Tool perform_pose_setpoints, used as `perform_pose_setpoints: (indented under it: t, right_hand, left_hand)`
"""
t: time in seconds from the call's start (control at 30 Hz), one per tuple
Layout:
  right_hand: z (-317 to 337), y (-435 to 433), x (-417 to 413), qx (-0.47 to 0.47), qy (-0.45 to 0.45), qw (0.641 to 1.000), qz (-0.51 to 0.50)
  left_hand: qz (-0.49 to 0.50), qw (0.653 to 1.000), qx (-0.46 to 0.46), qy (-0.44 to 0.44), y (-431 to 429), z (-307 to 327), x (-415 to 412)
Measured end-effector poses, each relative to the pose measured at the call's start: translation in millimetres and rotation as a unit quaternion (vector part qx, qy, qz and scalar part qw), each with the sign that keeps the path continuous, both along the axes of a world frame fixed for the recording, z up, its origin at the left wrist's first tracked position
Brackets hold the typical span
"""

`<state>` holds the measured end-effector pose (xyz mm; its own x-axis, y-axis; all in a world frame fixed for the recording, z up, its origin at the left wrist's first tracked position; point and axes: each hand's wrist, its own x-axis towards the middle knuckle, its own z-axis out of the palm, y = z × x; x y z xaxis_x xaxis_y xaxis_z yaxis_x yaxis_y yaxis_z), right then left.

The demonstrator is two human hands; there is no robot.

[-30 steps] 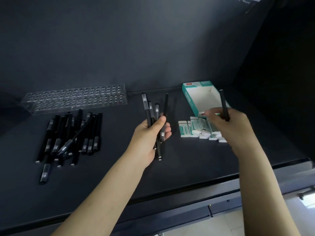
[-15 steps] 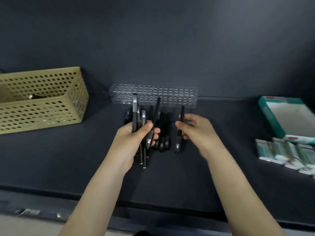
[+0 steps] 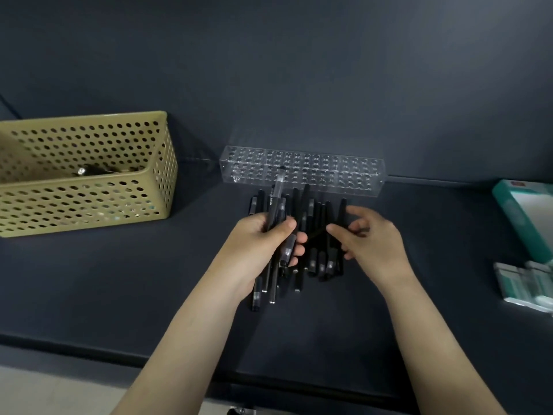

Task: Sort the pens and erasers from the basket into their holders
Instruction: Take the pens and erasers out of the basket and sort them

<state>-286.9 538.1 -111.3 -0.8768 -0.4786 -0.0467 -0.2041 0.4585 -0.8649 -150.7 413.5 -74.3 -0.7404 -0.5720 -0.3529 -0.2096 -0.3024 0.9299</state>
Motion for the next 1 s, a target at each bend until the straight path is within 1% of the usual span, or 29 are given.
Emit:
perform_pose_setpoints:
  t: [0.03,0.1,0.13,0.2,0.23,0.3,0.37,0.43,0.47,0.5,0.6,0.7,0.8,0.9,1.0]
  right_hand:
    - [2.2,0.0,0.9,0.001,0.025,1.0,-0.003]
    - [8.0,-2.5,3.4,-0.026,0.066,0.997,0.013]
    - [11.6,-4.7,4.6,-0.054,0.057,0.996,0.033]
    - [18.4,-9.7,7.9,-0.099,-0.019,0.992,0.08]
    - [21.0,-11.9,8.9,-0.114,-0.063,0.987,0.097]
    - [21.8,-14.7,8.5,-0.127,-0.119,0.978,0.112]
    - [22.1,-17.0,7.7,-0.156,-0.166,0.968,0.102]
    - [22.3,-17.3,3.6,-0.193,-0.2,0.958,0.067]
    - [22.1,-15.9,-0.6,-0.2,-0.197,0.959,0.047]
    - [21.8,-13.7,-5.2,-0.197,-0.181,0.963,0.032]
    - [17.9,-6.5,-18.8,-0.146,-0.129,0.981,0.018]
    - [9.6,-6.4,-22.8,-0.099,-0.105,0.989,0.018]
    - [0.6,-11.3,-19.8,-0.061,-0.07,0.996,0.009]
    - [-0.3,-11.9,-17.0,-0.04,-0.036,0.999,0.004]
    - [2.5,-7.3,-16.1,-0.016,0.012,1.0,-0.002]
  left_hand:
    - [-0.012,1.0,-0.005,-0.005,-0.7,0.1,-1.9]
    - [-0.034,0.999,-0.021,-0.014,-1.3,1.2,-4.6]
    - [-0.042,0.999,-0.025,-0.016,-1.1,1.7,-5.8]
    - [-0.058,0.998,-0.028,-0.017,-0.4,3.2,-6.7]
    - [-0.069,0.997,-0.028,-0.015,0.0,4.1,-6.7]
    - [-0.101,0.994,-0.033,-0.014,0.3,5.9,-6.8]
    - [-0.124,0.992,-0.038,-0.013,0.3,7.8,-7.2]
    - [-0.112,0.993,-0.04,-0.008,-1.3,8.4,-6.6]
    - [-0.096,0.994,-0.055,-0.009,-3.2,8.4,-6.0]
    - [-0.08,0.992,-0.092,-0.02,-6.7,7.6,-5.3]
    - [-0.059,0.966,-0.232,-0.1,-20.8,2.9,-4.4]
    - [-0.046,0.95,-0.276,-0.136,-26.3,-2.6,-10.2]
    - [-0.068,0.935,-0.315,-0.149,-21.7,-10.3,-17.4]
    - [-0.049,0.906,-0.383,-0.174,-17.0,-16.9,-19.9]
    - [-0.005,0.893,-0.426,-0.145,-16.9,-20.6,-16.6]
